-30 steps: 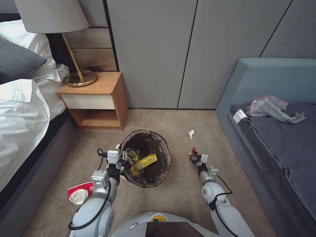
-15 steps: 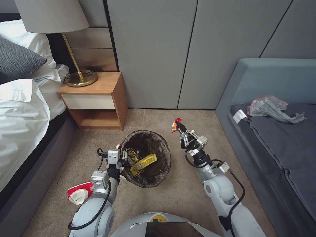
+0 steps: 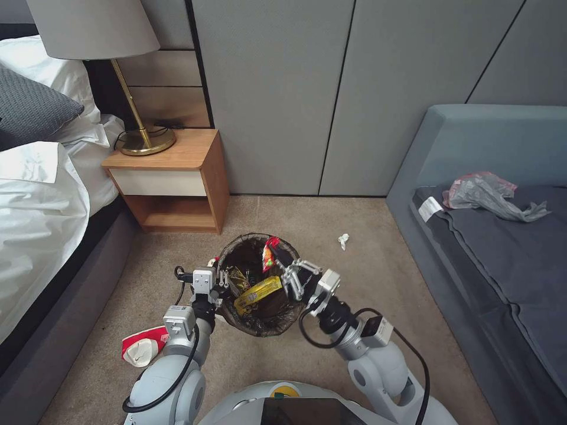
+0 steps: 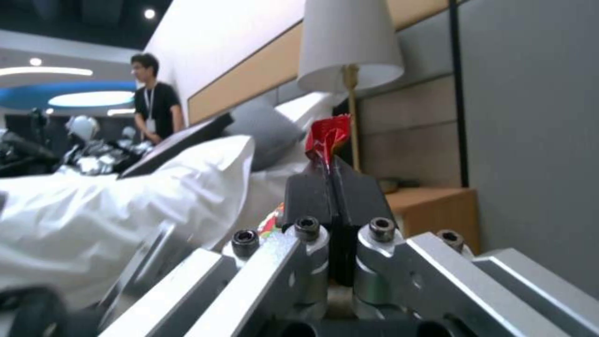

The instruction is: Pick up the trash bin, then pick up the garbage from the floor and place it into the trash bin.

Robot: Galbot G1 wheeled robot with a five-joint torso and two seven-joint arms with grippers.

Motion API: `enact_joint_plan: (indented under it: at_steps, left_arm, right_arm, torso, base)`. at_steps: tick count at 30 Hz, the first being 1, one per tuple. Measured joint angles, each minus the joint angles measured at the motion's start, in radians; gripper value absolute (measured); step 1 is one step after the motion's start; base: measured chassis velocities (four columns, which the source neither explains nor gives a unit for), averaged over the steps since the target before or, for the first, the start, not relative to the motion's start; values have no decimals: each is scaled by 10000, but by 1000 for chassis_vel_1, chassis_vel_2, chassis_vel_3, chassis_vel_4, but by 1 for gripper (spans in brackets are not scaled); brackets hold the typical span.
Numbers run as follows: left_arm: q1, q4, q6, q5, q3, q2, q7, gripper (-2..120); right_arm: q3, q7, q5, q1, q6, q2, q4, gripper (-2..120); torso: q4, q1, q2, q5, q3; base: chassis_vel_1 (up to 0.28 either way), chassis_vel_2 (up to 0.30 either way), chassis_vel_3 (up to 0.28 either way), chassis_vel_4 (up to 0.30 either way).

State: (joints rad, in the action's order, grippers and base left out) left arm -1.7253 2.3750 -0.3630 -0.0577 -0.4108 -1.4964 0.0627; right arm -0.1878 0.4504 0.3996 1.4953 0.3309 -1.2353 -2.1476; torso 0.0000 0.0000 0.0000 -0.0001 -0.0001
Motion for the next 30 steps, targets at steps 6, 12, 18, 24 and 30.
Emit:
enact_joint_plan:
  at_steps: [6,12,18,24,30]
  left_arm:
    - [0,0,0,0,0,0,0,7]
    - [0,0,0,0,0,0,0,7]
    - [0,0,0,0,0,0,0,7]
    - [0,0,0,0,0,0,0,7]
    - [0,0,0,0,0,0,0,7]
  right_arm:
    - [314,12,-386,294,76,103,141,-2]
    - [428,-15,-776,305,136,89,491,14]
    - [433,-37,-824,348,255,60,670,39]
    - [406,3,-912,387,339,80,701,59]
    - [399,32,-943,423,365,86,663,84]
  torso:
    - [-1,0,0,0,0]
    - [0,0,0,0,0]
    - [0,0,0,0,0]
    - [0,0,0,0,0]
    - [0,1,0,0,1]
  base:
    - [0,0,0,0]
    - [0,0,0,0]
    - [0,0,0,0]
    - [0,0,0,0]
    - [0,0,0,0]
